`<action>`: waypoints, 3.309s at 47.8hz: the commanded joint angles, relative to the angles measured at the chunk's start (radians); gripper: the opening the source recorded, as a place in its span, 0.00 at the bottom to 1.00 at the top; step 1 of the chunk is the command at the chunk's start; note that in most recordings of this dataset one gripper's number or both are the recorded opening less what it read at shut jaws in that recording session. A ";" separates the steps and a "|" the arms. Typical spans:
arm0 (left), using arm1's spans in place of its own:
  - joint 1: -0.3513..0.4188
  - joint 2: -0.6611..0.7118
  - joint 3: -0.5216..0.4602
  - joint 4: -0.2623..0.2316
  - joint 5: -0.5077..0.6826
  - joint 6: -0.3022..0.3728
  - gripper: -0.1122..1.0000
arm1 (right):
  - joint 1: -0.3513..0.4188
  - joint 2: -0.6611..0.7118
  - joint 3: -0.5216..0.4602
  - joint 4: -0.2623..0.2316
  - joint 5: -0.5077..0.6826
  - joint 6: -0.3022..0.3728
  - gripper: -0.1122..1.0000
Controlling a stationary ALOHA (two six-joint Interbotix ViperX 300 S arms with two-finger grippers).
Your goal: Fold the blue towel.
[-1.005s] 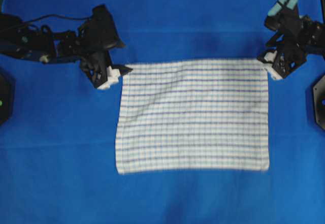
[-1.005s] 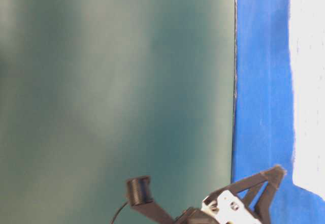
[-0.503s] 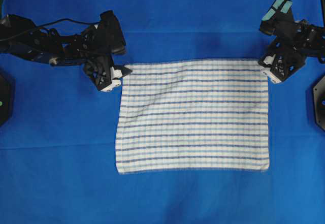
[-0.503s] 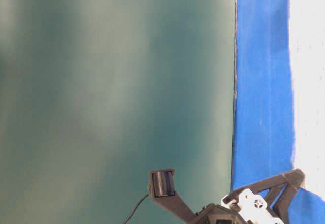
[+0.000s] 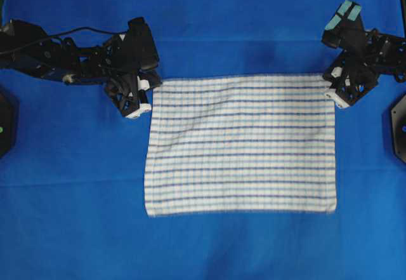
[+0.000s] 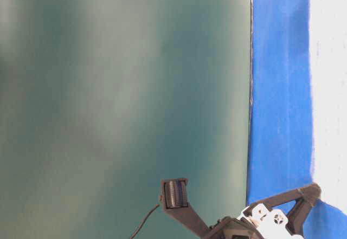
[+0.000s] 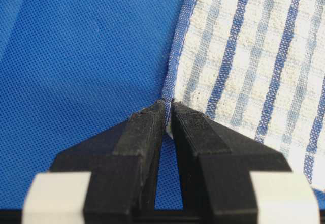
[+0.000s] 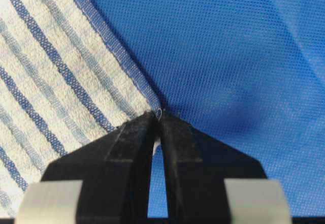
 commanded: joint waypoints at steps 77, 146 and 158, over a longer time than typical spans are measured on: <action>-0.393 -0.172 -0.040 -0.003 0.187 -0.086 0.15 | 0.609 -0.420 0.044 0.044 0.124 0.328 0.16; -0.577 -0.156 -0.077 -0.002 0.201 -0.313 0.56 | 0.977 -0.153 -0.060 0.038 0.094 0.595 0.59; -0.474 -0.167 -0.074 0.003 0.245 -0.295 0.79 | 0.871 -0.285 -0.035 -0.084 0.195 0.598 0.62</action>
